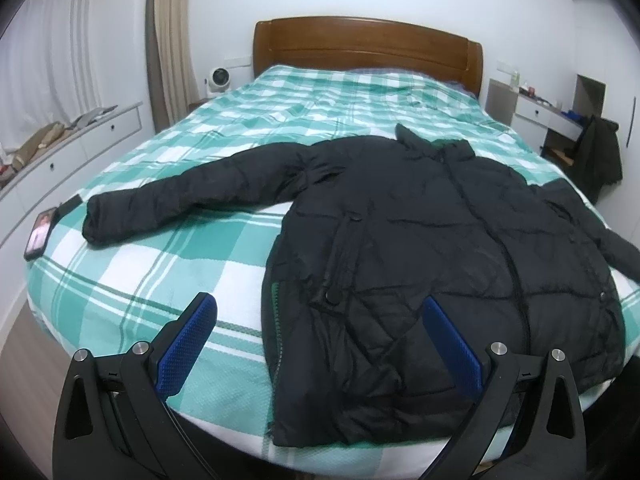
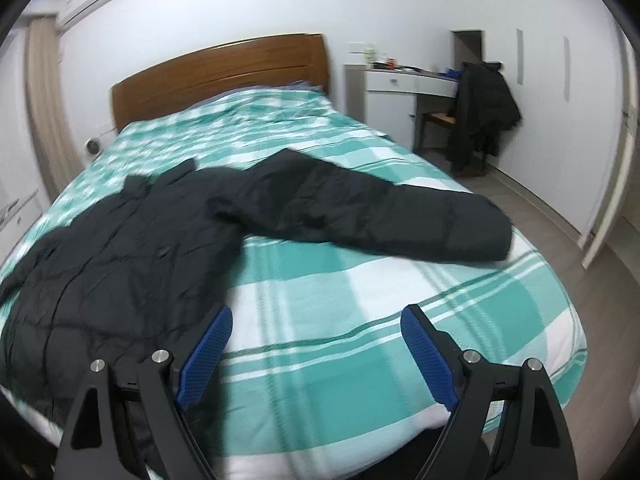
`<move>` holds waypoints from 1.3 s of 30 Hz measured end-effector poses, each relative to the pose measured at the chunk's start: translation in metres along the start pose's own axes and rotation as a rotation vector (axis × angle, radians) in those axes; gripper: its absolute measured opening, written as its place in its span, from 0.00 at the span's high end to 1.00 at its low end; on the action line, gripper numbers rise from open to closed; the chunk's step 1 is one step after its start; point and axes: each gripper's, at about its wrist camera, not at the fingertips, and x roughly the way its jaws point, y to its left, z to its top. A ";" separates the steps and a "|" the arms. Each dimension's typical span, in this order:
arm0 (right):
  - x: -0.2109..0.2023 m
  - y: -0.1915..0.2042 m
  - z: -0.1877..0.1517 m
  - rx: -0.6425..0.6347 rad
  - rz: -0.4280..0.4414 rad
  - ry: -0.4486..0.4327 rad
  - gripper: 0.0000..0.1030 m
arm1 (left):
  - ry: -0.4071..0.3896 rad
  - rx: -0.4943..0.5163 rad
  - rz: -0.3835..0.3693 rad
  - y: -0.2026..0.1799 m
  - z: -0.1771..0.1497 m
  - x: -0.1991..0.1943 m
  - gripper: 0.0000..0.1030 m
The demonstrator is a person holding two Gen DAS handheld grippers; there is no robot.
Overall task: Fold large clothes
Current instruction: 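Grasp the cuff of the outstretched sleeve with the right gripper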
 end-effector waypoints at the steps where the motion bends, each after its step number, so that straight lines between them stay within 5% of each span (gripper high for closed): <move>1: 0.002 -0.008 0.001 0.026 -0.006 0.007 0.15 | 0.002 -0.004 -0.001 0.000 0.000 0.000 0.01; 15: 0.023 -0.074 -0.018 0.304 -0.041 0.100 0.15 | 0.007 0.012 0.002 -0.004 -0.001 0.002 0.01; 28: 0.034 -0.126 -0.010 0.570 0.014 0.064 0.15 | 0.024 -0.022 -0.010 0.000 -0.002 0.008 0.01; 39: 0.139 -0.201 0.018 0.904 0.142 0.067 0.15 | 0.010 0.026 -0.004 -0.014 0.003 0.001 0.01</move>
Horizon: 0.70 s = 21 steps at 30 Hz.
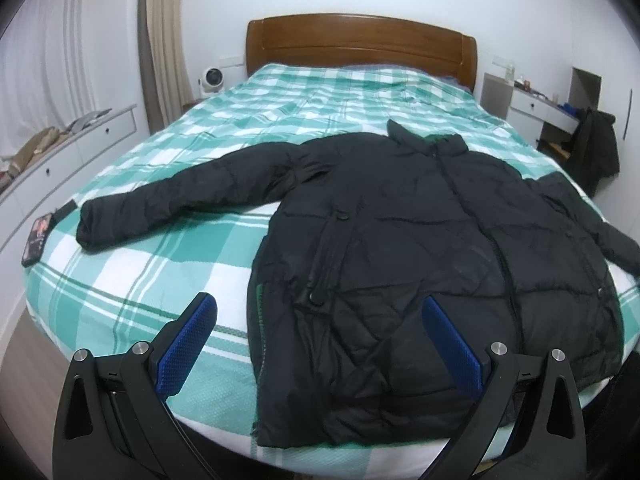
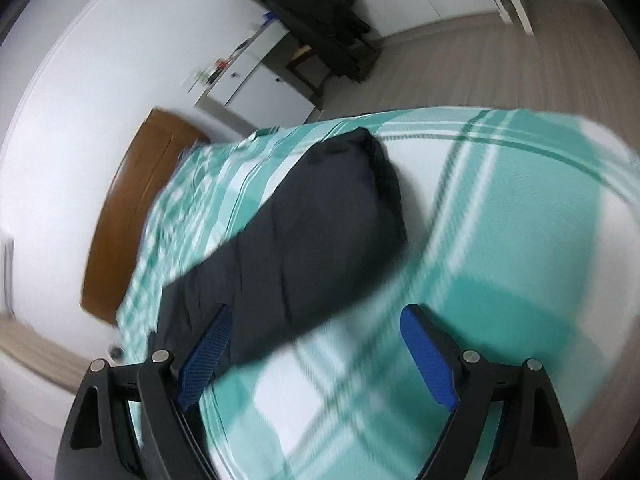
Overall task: Fold large clothes
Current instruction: 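Grasp the cuff of the outstretched sleeve with the right gripper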
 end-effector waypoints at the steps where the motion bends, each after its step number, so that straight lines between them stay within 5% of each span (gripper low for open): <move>1: 0.007 -0.003 0.006 0.038 -0.020 -0.018 0.19 | 0.001 0.000 0.002 0.000 0.000 0.000 0.01; 2: 0.009 -0.004 0.010 0.054 -0.046 -0.044 0.36 | 0.002 0.000 0.005 0.000 0.000 -0.001 0.01; 3: 0.009 -0.003 0.013 0.053 -0.069 -0.060 0.70 | 0.001 0.000 0.007 0.001 0.000 -0.002 0.01; 4: 0.009 -0.002 0.015 0.049 -0.085 -0.070 0.77 | 0.000 0.000 0.012 0.001 -0.001 -0.003 0.01; 13: -0.055 0.060 0.013 -0.227 -0.138 -0.243 0.85 | 0.045 -0.049 0.006 0.015 -0.009 0.008 0.01; 16: -0.076 0.125 -0.003 -0.444 -0.057 -0.280 0.85 | 0.036 -0.083 -0.011 0.015 -0.006 0.006 0.01; 21: -0.112 0.259 -0.090 -0.867 0.210 -0.260 0.85 | 0.025 -0.067 -0.018 0.009 -0.006 0.003 0.01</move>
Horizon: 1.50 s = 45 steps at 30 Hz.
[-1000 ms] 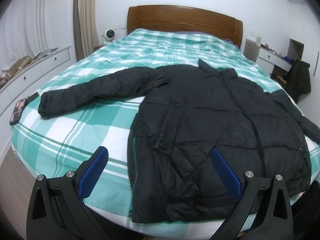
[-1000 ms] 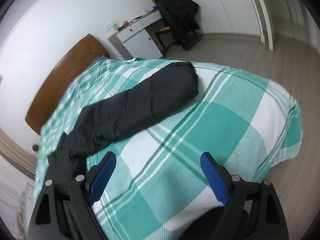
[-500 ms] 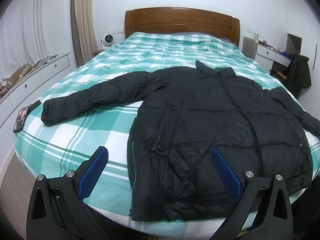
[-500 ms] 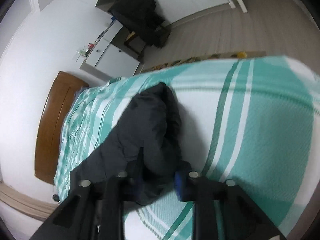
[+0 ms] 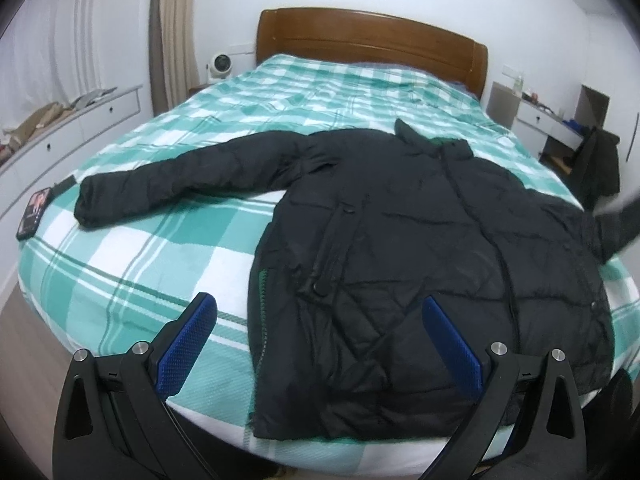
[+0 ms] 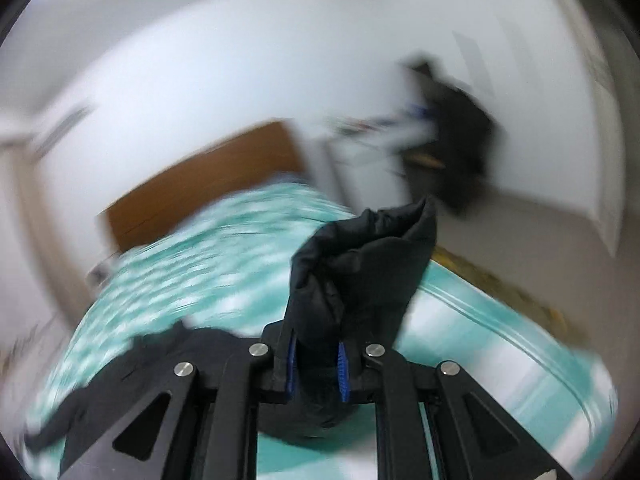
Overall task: Fold large clothes
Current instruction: 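Lift the sleeve with the right gripper and lay it across the jacket body, then grasp the folded fabric with the left gripper while the right gripper opens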
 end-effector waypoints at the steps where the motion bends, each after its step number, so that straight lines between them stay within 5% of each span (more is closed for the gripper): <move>1: -0.001 0.038 0.003 -0.084 0.073 -0.002 0.85 | 0.000 0.005 0.001 -0.001 -0.001 0.000 0.01; 5: -0.003 0.152 -0.024 -0.351 0.266 0.025 0.85 | -0.001 -0.002 -0.005 0.001 -0.002 -0.001 0.01; 8: 0.004 0.226 -0.075 -0.510 0.388 0.092 0.85 | -0.001 -0.013 -0.002 0.006 -0.003 -0.003 0.01; 14: 0.038 0.291 -0.177 -0.569 0.474 0.301 0.82 | 0.017 -0.061 -0.010 0.019 -0.005 0.000 0.01; 16: 0.041 0.297 -0.204 -0.584 0.487 0.367 0.75 | 0.030 -0.081 -0.026 0.021 -0.006 0.003 0.01; 18: 0.040 0.305 -0.234 -0.600 0.508 0.450 0.25 | 0.046 -0.103 -0.077 0.021 -0.005 0.005 0.01; 19: 0.035 0.306 -0.241 -0.588 0.549 0.470 0.17 | 0.052 -0.111 -0.101 0.020 -0.004 0.007 0.01; 23: -0.003 0.297 -0.251 -0.605 0.592 0.423 0.17 | 0.103 -0.140 -0.268 0.008 0.009 0.018 0.01; 28: -0.029 0.251 -0.247 -0.549 0.514 0.404 0.17 | 0.220 -0.160 -0.553 -0.035 0.040 0.056 0.01; 32: -0.041 0.204 -0.241 -0.433 0.427 0.429 0.17 | 0.301 -0.096 -0.542 -0.083 0.052 0.105 0.04; 34: -0.048 0.185 -0.237 -0.385 0.386 0.428 0.17 | 0.369 -0.061 -0.489 -0.105 0.052 0.133 0.26; 36: -0.051 0.167 -0.233 -0.337 0.348 0.423 0.17 | 0.417 -0.021 -0.447 -0.121 0.051 0.147 0.78; 39: -0.055 0.144 -0.226 -0.276 0.305 0.418 0.17 | 0.397 0.005 -0.424 -0.131 0.066 0.144 0.91; 45: -0.043 0.114 -0.212 -0.217 0.246 0.402 0.17 | 0.251 0.058 -0.334 -0.113 0.140 0.141 0.91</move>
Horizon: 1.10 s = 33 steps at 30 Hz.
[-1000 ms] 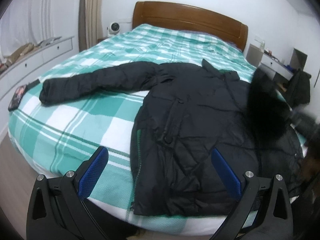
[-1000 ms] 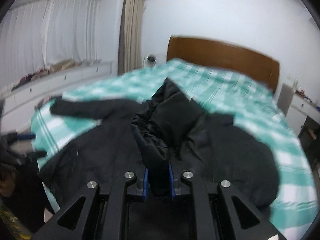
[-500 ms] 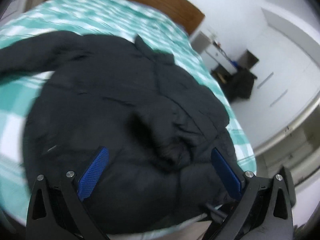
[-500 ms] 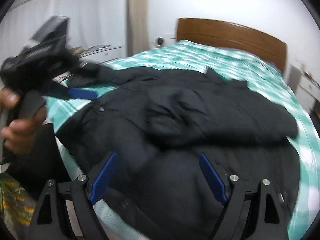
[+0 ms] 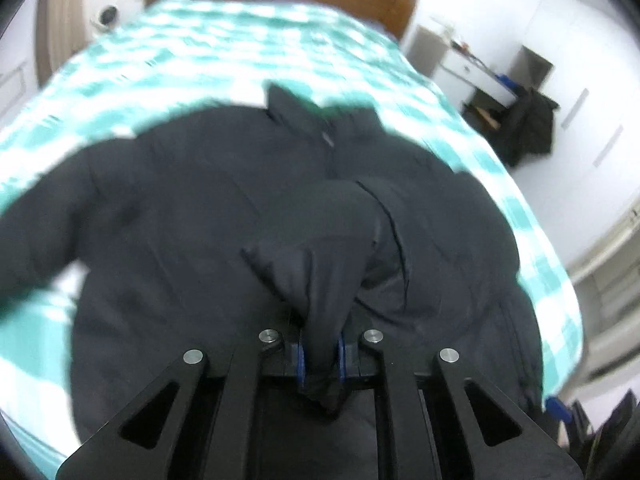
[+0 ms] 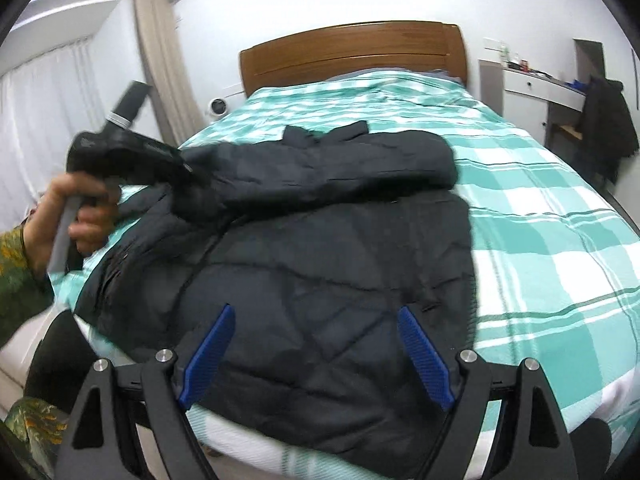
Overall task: Fold large clothes
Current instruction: 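Grasp the folded fabric with the left gripper while the right gripper opens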
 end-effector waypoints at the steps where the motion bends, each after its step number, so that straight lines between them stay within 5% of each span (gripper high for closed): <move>1: 0.003 -0.005 0.006 0.006 -0.006 -0.004 0.17 | -0.022 -0.017 0.029 0.012 0.014 0.001 0.91; 6: 0.023 -0.026 0.051 0.028 -0.030 -0.028 0.17 | -0.019 -0.135 0.156 0.077 0.044 0.041 0.91; 9: 0.052 -0.031 0.092 -0.013 -0.052 -0.005 0.19 | 0.012 -0.171 0.156 0.098 0.036 0.064 0.91; 10: 0.062 -0.033 0.103 -0.022 -0.046 0.002 0.24 | 0.010 -0.169 0.157 0.101 0.031 0.068 0.90; 12: 0.090 -0.037 0.133 -0.047 -0.057 0.022 0.59 | -0.002 -0.160 0.155 0.103 0.024 0.074 0.89; 13: 0.103 -0.038 0.144 -0.058 -0.066 0.037 0.62 | -0.010 -0.164 0.148 0.103 0.018 0.077 0.89; 19: 0.210 -0.054 0.190 0.012 -0.011 0.170 0.63 | -0.022 -0.205 0.103 0.118 0.013 0.097 0.87; 22: 0.279 -0.062 0.164 0.035 0.011 0.393 0.66 | -0.017 -0.202 0.085 0.120 0.013 0.103 0.85; 28: 0.285 -0.053 0.174 0.007 0.001 0.458 0.66 | -0.031 -0.183 0.070 0.121 0.009 0.109 0.84; 33: 0.289 -0.064 0.234 0.028 -0.046 0.327 0.66 | -0.052 -0.193 0.052 0.123 0.005 0.110 0.83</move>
